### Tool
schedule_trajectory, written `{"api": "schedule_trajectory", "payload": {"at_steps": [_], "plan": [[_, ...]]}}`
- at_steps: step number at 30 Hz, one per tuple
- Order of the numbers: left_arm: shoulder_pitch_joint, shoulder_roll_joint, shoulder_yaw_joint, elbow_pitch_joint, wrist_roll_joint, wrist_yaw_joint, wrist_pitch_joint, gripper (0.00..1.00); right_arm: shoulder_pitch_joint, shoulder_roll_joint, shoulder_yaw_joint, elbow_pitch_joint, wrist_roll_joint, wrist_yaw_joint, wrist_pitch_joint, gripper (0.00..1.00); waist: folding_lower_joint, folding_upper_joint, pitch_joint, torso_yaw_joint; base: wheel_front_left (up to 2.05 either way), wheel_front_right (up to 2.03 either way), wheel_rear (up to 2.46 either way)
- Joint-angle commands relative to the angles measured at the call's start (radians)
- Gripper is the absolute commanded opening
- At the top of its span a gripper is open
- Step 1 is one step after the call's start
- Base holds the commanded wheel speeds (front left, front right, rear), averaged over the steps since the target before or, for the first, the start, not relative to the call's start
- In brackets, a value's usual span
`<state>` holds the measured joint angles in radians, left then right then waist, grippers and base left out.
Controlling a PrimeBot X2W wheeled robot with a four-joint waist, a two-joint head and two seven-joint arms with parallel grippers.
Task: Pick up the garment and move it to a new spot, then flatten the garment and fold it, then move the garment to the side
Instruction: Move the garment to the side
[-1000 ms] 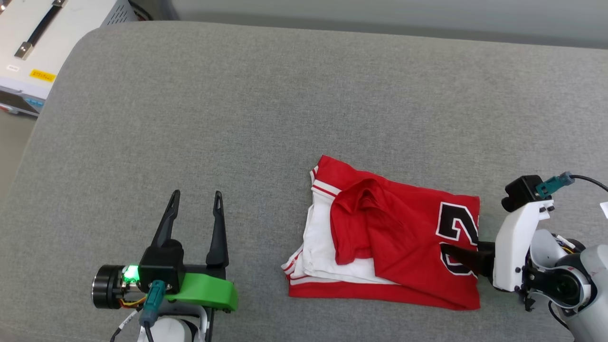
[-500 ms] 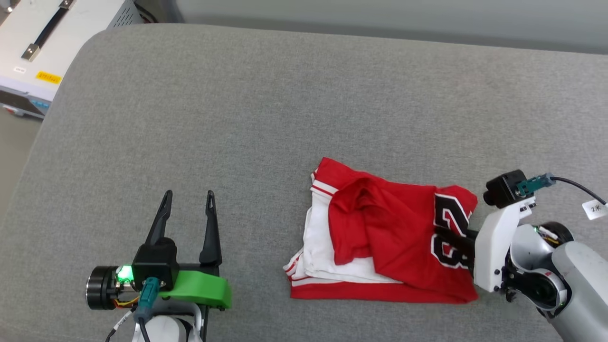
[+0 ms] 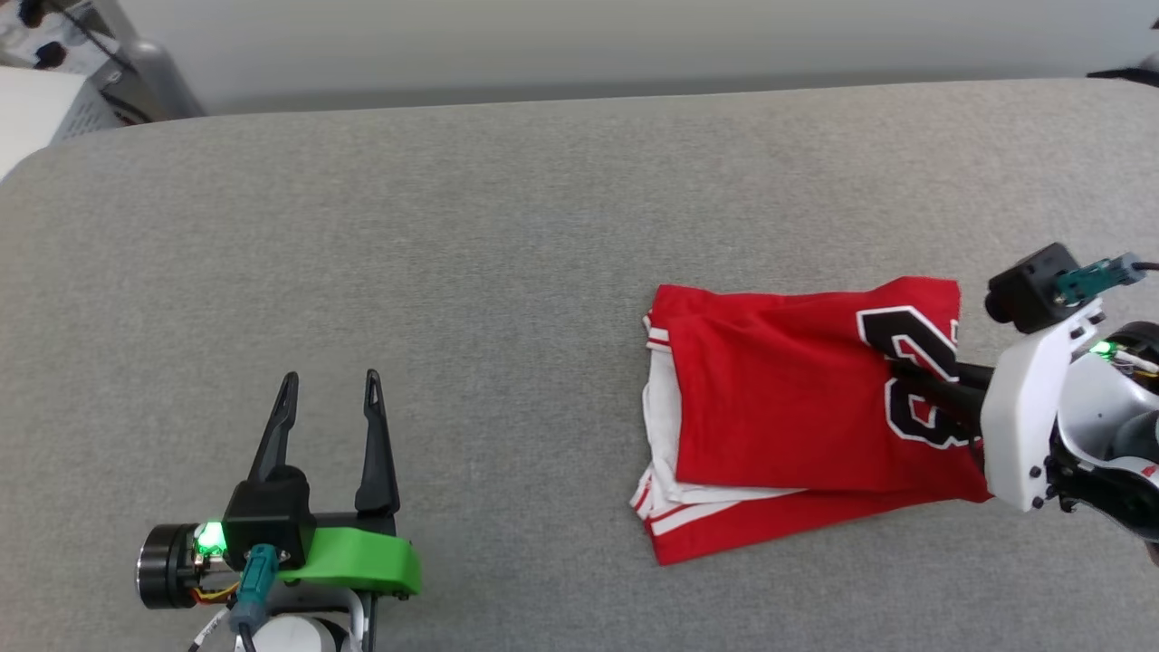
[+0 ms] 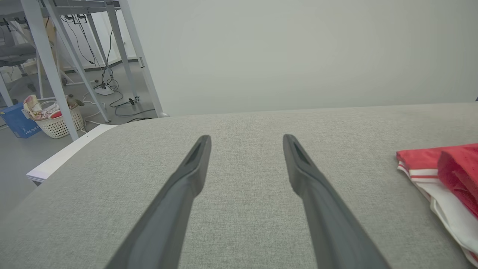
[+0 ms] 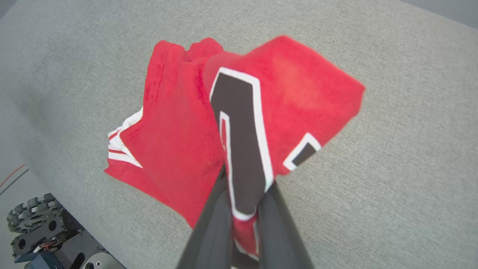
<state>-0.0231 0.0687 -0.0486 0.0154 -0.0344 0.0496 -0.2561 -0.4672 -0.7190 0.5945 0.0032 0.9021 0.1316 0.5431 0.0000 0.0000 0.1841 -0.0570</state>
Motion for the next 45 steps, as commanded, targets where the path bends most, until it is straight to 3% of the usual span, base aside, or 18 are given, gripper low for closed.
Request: {"api": "schedule_trajectory", "payload": {"at_steps": [1, 10, 22, 28, 40, 41, 42, 45], "plan": [[0.000, 0.003, 0.002, -0.008, 0.006, 0.003, -0.006, 1.00, -0.017, -0.014, -0.016, 0.001, 0.006, -0.001, 0.004, 0.00, 0.0000, 0.0000, 0.025, -0.074, 0.00, 0.00, 0.00], [-0.055, 0.034, 0.030, -0.065, 0.018, 0.012, -0.006, 1.00, -0.088, -0.098, -0.104, 0.086, -0.048, -0.001, 0.017, 0.00, 0.0000, 0.0000, 0.152, -0.158, 0.00, 0.00, 0.00], [-0.142, 0.084, 0.044, -0.129, 0.037, 0.013, -0.006, 1.00, -0.280, -0.176, -0.166, 0.367, -0.161, -0.001, 0.016, 0.00, 0.0000, 0.0000, 0.310, -0.155, 0.00, 0.00, 0.00], [-0.167, 0.091, 0.029, -0.153, 0.046, 0.015, -0.006, 1.00, -0.369, -0.178, -0.212, 0.525, -0.208, -0.001, -0.029, 0.00, 0.0000, 0.0000, 0.359, -0.139, 0.00, 0.00, 0.00], [-0.180, 0.099, 0.014, -0.169, 0.050, 0.031, -0.006, 1.00, -0.467, -0.112, -0.269, 0.743, -0.325, -0.001, -0.139, 0.00, 0.0000, 0.0000, 0.386, -0.120, 0.00, 0.00, 0.00], [-0.179, 0.098, 0.012, -0.167, 0.050, 0.032, -0.006, 1.00, -0.470, -0.104, -0.275, 0.758, -0.327, -0.001, -0.145, 0.22, 0.0000, 0.0000, 0.382, -0.118, 0.00, 0.00, 0.00], [-0.177, 0.097, 0.010, -0.164, 0.049, 0.034, -0.006, 1.00, -0.473, -0.093, -0.281, 0.774, -0.333, -0.001, -0.153, 1.00, 0.0000, 0.0000, 0.373, -0.117, 0.00, 0.00, 0.00], [-0.168, 0.092, 0.004, -0.155, 0.046, 0.039, -0.006, 1.00, -0.476, -0.083, -0.282, 0.796, -0.361, -0.001, -0.184, 1.00, 0.0000, 0.0000, 0.347, -0.112, 0.00, 0.00, 0.00]]}}
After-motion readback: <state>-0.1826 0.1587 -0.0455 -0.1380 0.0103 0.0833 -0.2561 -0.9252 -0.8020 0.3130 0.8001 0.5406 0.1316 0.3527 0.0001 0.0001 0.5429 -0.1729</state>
